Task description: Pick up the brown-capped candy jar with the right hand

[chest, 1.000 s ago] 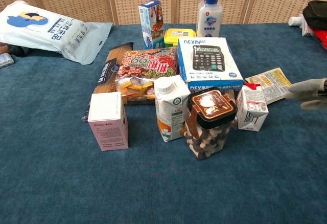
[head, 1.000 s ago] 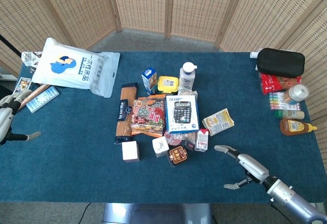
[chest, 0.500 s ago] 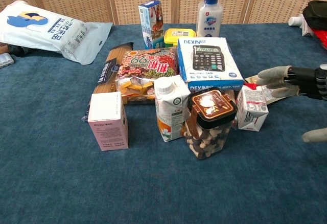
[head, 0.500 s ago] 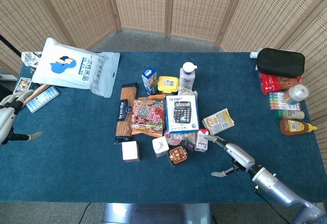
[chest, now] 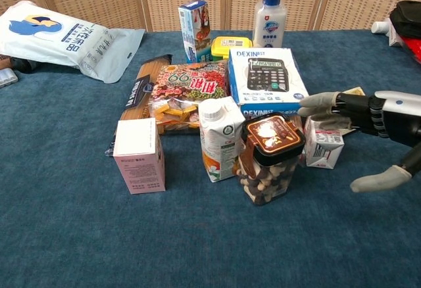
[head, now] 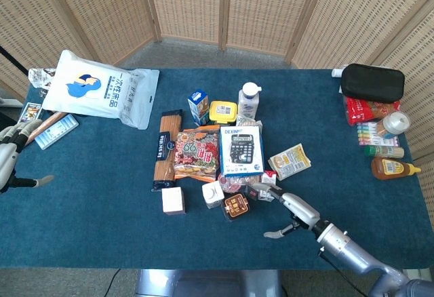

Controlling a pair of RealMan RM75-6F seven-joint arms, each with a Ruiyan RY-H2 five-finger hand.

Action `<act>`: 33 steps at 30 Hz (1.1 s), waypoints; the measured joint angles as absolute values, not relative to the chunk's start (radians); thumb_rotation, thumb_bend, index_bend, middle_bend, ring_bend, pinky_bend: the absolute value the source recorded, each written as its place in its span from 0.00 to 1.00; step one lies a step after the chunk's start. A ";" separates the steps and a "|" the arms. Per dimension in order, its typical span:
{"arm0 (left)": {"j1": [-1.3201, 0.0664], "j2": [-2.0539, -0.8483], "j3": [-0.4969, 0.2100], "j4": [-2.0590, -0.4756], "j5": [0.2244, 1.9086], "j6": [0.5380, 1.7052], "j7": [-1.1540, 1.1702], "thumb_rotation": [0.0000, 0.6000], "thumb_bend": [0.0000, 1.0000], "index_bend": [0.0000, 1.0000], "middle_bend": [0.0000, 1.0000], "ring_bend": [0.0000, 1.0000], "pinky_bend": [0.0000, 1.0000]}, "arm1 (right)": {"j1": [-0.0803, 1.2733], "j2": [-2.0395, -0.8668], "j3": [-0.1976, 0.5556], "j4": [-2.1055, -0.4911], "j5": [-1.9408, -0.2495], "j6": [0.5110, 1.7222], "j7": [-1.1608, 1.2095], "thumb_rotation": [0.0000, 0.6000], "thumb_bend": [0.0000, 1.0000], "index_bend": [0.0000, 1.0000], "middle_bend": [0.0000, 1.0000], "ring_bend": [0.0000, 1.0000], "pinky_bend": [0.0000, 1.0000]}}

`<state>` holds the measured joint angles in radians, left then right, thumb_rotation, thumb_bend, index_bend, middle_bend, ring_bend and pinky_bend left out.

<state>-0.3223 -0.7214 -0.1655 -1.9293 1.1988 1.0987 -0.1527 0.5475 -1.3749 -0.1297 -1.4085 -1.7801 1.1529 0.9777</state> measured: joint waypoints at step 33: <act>-0.313 -0.701 -0.159 -1.893 1.181 1.098 -0.178 1.00 0.01 0.00 0.00 0.00 0.00 | 0.537 -1.578 -0.094 -1.305 -1.657 1.152 0.950 1.00 0.00 0.46 0.68 0.40 0.29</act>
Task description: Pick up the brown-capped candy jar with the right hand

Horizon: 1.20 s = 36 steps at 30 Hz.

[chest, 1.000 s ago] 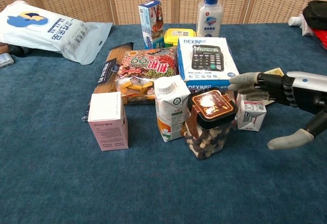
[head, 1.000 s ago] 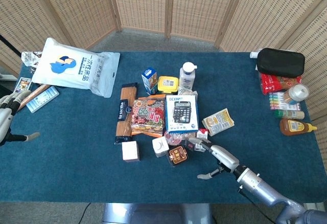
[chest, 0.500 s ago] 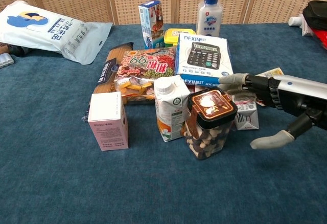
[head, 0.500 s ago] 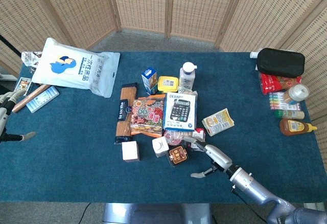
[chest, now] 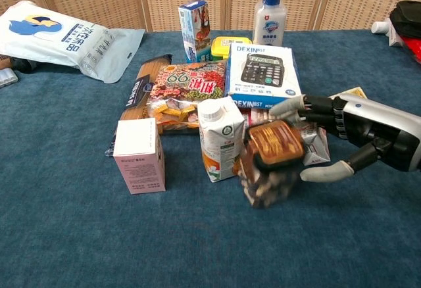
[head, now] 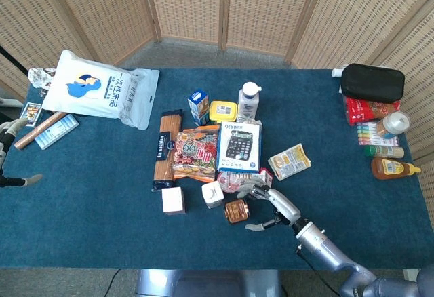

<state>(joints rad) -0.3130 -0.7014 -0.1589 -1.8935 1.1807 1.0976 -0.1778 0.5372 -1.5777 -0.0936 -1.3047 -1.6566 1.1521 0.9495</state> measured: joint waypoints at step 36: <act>-0.287 -0.641 -0.165 -1.924 1.236 1.130 -0.269 1.00 0.01 0.00 0.00 0.00 0.00 | 0.541 -1.125 0.083 -1.850 -1.598 1.260 0.680 1.00 0.00 0.56 0.77 0.52 0.42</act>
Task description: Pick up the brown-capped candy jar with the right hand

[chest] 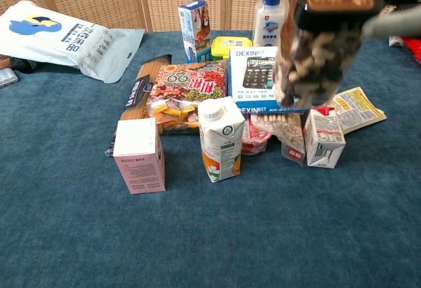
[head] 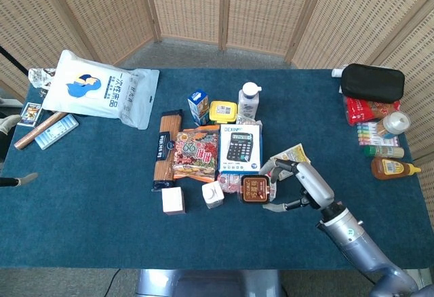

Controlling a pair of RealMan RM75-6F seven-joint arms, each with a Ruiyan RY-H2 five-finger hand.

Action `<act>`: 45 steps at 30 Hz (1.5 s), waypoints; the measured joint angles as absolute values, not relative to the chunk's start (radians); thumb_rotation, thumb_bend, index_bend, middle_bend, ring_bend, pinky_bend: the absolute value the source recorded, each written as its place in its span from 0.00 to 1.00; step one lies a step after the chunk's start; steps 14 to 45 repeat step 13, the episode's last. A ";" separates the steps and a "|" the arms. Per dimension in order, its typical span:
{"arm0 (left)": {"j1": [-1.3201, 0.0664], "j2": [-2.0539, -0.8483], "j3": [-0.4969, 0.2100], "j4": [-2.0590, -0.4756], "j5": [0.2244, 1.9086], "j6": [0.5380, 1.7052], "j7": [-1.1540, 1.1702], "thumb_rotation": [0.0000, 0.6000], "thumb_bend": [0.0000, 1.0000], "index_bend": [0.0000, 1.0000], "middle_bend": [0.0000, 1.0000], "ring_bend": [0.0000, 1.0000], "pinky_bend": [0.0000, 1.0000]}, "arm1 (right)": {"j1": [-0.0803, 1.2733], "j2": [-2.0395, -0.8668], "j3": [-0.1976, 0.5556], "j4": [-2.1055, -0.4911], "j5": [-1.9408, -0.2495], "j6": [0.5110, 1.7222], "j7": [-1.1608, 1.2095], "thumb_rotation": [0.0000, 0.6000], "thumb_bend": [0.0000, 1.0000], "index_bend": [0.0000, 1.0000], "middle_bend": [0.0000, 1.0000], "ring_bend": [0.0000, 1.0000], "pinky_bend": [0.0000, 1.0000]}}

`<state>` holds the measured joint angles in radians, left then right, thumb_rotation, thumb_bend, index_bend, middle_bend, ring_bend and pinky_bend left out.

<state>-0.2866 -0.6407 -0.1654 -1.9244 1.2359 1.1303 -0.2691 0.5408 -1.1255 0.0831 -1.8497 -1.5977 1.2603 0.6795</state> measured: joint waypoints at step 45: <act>-0.287 -0.643 -0.163 -1.928 1.237 1.129 -0.269 1.00 0.01 0.00 0.00 0.00 0.00 | 0.577 -0.921 0.231 -2.100 -1.476 1.228 0.566 1.00 0.00 0.56 0.77 0.52 0.42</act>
